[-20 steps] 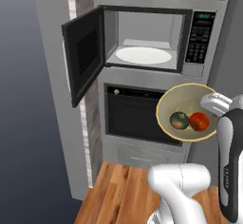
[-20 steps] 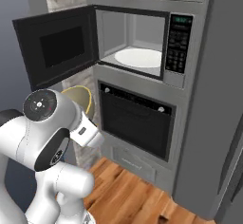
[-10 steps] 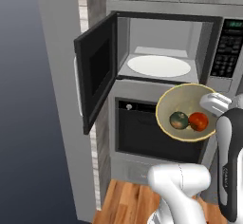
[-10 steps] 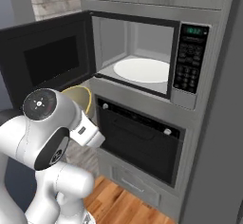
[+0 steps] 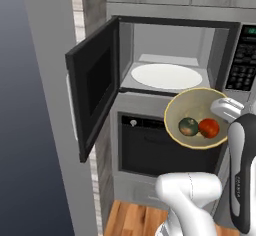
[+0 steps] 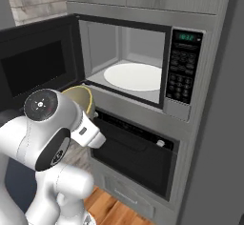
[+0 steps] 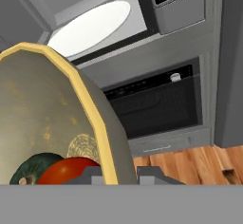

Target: Place the bowl containing the tomato and squash in the microwave. Close the microwave door and press the start button to microwave the meal.

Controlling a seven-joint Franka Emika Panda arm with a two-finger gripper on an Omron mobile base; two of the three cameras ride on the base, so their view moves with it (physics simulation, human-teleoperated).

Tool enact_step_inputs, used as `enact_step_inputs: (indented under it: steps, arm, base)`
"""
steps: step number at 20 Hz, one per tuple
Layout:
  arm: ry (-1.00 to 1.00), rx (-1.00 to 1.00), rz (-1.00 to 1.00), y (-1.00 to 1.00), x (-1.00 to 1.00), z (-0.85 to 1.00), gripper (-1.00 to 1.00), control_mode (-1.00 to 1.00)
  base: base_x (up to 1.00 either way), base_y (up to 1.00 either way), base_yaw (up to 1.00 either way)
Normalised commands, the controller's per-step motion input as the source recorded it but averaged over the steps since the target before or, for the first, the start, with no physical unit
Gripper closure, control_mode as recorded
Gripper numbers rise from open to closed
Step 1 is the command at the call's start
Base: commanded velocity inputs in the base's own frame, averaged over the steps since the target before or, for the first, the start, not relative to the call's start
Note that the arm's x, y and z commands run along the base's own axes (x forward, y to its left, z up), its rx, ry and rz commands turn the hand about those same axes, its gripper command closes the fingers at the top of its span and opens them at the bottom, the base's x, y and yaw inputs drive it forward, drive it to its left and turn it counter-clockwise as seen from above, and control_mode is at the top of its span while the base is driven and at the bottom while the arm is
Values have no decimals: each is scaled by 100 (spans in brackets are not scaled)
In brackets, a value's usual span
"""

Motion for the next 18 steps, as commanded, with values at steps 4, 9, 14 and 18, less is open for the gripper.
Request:
enact_step_inputs:
  steps: [4,9,14,18]
  arm:
    - [0,0,0,0,0,0,100,100]
    - [0,0,0,0,0,0,100,100]
    - [0,0,0,0,0,0,100,100]
    - [0,0,0,0,0,0,100,100]
  base:
    - [27,19,-14]
    - [6,36,-22]
    - [2,49,-26]
    - [8,53,-26]
